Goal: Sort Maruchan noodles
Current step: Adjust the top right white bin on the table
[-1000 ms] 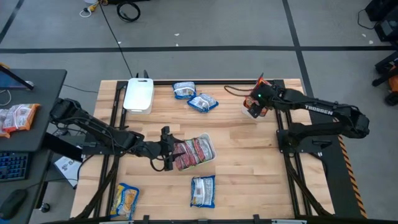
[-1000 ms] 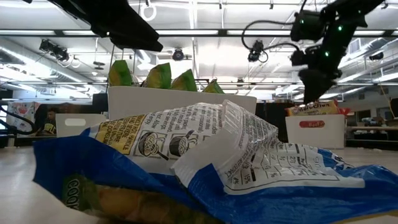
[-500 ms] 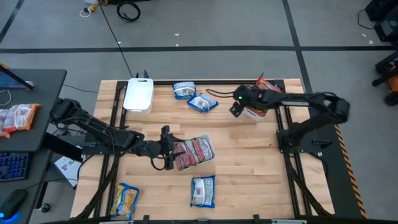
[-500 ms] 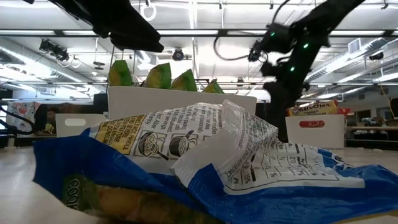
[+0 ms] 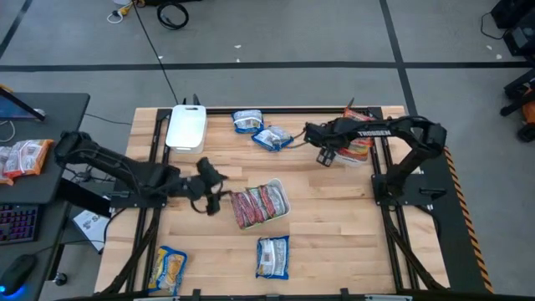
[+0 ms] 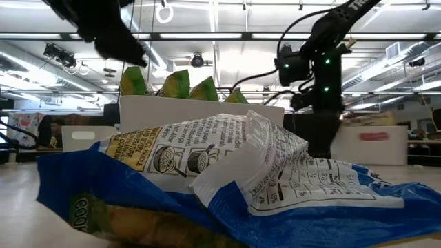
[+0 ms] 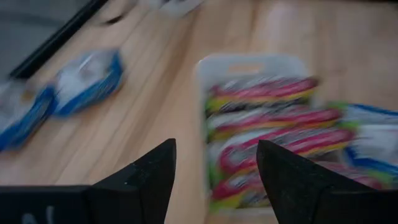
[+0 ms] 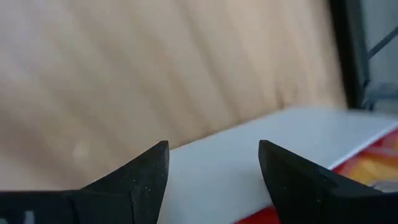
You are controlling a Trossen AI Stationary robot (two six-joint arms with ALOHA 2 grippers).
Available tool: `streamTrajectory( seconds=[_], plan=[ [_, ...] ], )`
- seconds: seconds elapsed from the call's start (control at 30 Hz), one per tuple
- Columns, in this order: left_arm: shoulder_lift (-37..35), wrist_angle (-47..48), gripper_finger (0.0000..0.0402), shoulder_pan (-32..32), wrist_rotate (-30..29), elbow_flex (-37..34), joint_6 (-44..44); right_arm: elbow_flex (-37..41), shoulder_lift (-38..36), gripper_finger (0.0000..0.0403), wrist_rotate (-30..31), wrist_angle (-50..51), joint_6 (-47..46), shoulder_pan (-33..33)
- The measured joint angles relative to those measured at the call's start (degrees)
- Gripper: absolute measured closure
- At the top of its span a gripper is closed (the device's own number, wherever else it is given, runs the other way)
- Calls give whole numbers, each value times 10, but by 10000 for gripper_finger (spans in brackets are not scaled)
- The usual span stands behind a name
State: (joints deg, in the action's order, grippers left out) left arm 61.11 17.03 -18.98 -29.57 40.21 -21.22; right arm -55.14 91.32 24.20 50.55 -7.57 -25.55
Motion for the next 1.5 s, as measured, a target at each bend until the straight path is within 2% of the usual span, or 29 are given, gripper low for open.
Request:
streamTrajectory(
  seconds=[0.07,0.17,0.23,0.33,0.57,0.73,0.8,0.93,1.03,1.13,1.23,1.5],
  plan=[
    [-13,49,175,26,10,0,-32,2,-10,154,-7,45,-13,17],
    [-11,90,175,64,59,-1,-49,3,-28,157,-10,114,-31,39],
    [2,84,175,82,86,-1,-44,1,-34,158,-12,154,-45,47],
    [24,65,175,95,91,-1,-17,0,-54,158,8,195,-84,56],
    [25,29,175,96,64,-1,34,-5,-149,158,-48,166,-236,154],
    [19,30,175,109,50,-1,43,7,-181,159,-98,148,-346,221],
    [19,31,175,122,68,-1,36,17,-185,158,-133,149,-396,256],
    [24,40,175,147,190,-1,26,47,-182,159,-222,149,-480,332],
    [26,40,175,153,210,-1,39,74,-176,159,-234,169,-527,365],
    [27,39,175,162,176,-1,43,106,-175,159,-211,185,-548,353],
    [27,37,175,167,162,-3,39,134,-184,159,-177,183,-538,313],
    [27,40,175,106,163,-54,-43,169,-195,161,-97,159,-412,178]
  ],
)
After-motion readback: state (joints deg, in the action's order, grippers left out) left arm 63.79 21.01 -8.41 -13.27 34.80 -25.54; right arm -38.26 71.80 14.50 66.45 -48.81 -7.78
